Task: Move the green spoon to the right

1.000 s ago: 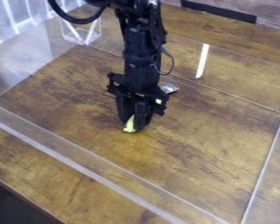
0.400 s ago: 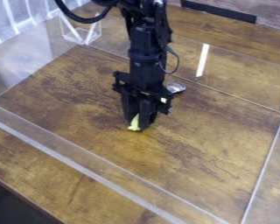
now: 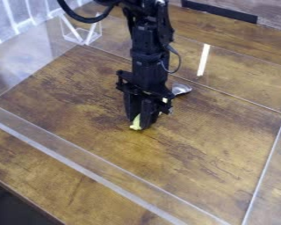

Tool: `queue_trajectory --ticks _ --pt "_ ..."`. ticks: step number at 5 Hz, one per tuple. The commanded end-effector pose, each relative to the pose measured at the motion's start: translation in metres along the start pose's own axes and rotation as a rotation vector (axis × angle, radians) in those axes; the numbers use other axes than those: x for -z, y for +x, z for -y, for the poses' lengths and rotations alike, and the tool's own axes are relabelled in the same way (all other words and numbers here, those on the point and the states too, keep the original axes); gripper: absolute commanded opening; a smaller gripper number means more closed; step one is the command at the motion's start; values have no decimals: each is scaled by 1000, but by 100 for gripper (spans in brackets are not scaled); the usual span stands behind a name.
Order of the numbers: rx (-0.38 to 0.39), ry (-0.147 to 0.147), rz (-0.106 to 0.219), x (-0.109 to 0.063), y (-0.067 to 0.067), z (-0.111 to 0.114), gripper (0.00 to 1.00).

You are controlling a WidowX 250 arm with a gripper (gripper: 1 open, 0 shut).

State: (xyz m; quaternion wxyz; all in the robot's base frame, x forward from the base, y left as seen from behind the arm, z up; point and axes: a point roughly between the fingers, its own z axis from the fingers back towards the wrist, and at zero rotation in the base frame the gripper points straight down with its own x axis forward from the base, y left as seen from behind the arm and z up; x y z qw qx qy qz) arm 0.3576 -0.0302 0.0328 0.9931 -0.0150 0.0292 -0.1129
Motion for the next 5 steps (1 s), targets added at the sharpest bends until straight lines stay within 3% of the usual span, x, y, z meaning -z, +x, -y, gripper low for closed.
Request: queue_trajectory --ticks 1,4,5 --pt "-11 3 64 -20 19 15 0" --pt "-119 -1 71 -17 25 15 0" --pt "-103 -1 73 -20 22 8 0"
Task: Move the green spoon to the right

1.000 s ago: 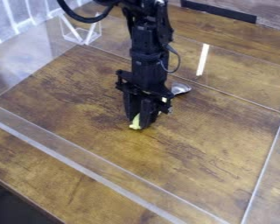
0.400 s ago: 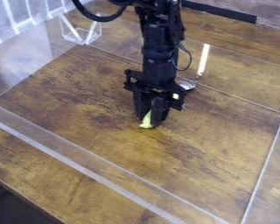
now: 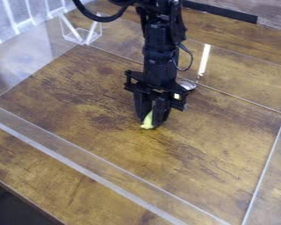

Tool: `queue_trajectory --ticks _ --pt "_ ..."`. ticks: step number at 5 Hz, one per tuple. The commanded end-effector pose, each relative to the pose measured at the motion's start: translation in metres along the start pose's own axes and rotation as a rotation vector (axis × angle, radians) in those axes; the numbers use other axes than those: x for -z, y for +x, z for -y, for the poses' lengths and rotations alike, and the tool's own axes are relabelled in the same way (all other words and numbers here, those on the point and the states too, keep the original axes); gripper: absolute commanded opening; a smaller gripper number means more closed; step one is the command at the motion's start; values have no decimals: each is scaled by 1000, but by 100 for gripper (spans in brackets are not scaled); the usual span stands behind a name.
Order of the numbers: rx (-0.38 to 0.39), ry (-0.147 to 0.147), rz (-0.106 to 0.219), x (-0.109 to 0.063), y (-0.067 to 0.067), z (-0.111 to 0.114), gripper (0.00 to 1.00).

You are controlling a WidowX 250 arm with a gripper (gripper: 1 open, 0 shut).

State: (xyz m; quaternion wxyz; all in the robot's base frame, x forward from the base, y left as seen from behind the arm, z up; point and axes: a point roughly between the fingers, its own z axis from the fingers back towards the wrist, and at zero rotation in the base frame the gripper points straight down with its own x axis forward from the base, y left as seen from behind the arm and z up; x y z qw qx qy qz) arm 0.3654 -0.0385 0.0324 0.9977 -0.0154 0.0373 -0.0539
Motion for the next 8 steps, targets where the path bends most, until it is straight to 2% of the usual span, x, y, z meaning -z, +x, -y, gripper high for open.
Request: queue_trajectory --ticks 1,2,4,5,7,8 --pt "33 0 87 -23 9 -5 0" --pt "-2 -1 91 -29 8 -15 0" --pt "108 -23 100 -42 28 37 0" --pt "106 -49 104 -37 45 53 0" --pt "103 -86 98 -37 71 69 0" --pt "118 -95 93 -41 82 74 100"
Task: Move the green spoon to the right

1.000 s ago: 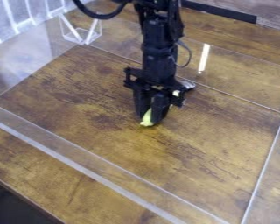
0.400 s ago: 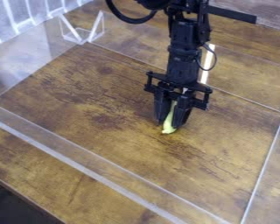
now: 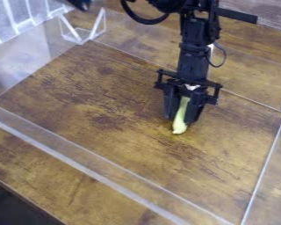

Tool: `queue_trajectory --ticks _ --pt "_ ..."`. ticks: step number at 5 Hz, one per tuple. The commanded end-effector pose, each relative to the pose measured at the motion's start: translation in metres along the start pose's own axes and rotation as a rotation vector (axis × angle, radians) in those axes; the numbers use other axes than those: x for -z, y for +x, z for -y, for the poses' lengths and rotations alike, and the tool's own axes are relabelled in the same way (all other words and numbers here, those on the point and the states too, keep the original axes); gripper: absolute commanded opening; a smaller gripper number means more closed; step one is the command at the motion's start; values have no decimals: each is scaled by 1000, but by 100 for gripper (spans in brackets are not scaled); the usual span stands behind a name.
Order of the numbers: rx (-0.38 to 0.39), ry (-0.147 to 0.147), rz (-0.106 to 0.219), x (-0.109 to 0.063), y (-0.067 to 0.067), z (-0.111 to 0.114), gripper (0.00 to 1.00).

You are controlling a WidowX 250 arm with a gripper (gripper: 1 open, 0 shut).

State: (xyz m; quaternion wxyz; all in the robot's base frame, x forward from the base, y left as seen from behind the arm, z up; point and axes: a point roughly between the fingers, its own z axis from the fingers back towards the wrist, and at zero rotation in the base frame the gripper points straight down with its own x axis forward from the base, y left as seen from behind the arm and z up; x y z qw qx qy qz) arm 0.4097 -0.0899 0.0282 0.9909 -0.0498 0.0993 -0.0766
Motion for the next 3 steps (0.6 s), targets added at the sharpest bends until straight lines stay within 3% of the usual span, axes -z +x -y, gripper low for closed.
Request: queue_trajectory --ticks 1,3 --pt "91 -6 209 -48 33 31 0" --pt "102 -9 163 -48 29 27 0"
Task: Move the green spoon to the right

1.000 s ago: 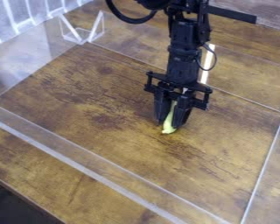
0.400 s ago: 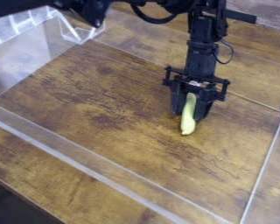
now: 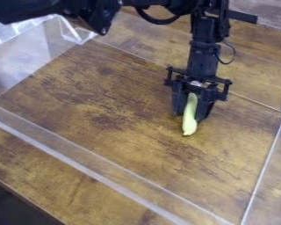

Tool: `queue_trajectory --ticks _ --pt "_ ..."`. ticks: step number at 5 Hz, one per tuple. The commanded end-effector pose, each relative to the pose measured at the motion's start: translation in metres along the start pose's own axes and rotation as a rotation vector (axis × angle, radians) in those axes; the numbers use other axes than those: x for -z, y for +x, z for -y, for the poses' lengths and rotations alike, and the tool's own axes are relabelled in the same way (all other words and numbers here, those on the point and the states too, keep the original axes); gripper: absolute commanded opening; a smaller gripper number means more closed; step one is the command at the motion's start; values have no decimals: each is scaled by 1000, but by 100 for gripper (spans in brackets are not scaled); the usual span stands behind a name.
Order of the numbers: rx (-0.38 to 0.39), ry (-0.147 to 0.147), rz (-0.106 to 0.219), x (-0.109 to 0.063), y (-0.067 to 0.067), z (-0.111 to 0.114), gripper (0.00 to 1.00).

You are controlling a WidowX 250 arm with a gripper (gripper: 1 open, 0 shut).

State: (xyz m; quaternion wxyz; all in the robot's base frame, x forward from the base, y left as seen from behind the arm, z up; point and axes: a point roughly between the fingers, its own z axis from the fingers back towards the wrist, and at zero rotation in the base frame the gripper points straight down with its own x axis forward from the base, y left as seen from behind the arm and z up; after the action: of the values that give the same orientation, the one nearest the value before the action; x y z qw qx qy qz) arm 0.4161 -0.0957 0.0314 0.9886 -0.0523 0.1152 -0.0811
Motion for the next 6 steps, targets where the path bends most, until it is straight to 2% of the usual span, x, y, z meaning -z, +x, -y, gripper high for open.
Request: queue_trajectory --ticks 1,2,4,6 --pt "135 0 156 -44 22 20 0" --pt "171 -7 120 -43 22 18 0" --pt "180 -44 66 -43 27 29 0" --pt "238 -22 26 -22 20 26 0"
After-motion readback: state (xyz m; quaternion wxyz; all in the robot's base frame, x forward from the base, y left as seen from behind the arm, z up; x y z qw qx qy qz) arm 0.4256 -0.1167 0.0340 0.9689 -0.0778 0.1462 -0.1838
